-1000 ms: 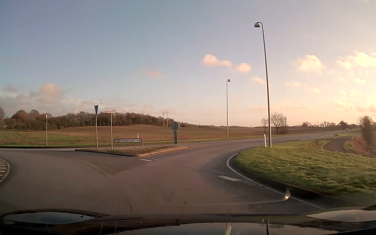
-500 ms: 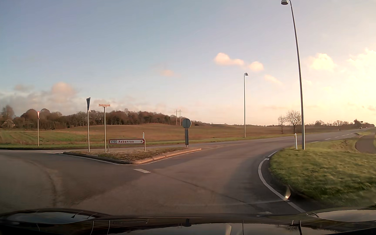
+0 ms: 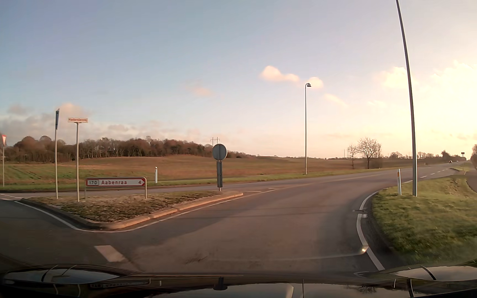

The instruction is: Follow the waypoints while adhering to traffic rules and regulations

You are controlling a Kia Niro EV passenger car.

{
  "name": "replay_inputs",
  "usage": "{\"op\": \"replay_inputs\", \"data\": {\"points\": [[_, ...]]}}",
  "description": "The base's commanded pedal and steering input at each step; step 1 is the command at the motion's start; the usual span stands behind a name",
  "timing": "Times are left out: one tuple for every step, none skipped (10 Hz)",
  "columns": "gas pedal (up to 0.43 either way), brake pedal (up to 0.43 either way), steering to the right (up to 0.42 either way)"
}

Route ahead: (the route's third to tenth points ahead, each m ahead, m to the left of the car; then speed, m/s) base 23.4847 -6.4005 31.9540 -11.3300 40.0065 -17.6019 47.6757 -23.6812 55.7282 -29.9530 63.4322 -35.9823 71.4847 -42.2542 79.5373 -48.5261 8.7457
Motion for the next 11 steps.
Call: {"op": "replay_inputs", "data": {"points": [[0.220,0.000,0.107],[0.220,0.000,0.115],[0.220,0.000,0.126],[0.228,0.000,0.133],[0.228,0.000,0.137],[0.240,0.000,0.138],[0.240,0.000,0.138],[0.248,0.000,0.139],[0.248,0.000,0.140],[0.248,0.000,0.141],[0.260,0.000,0.142]]}}
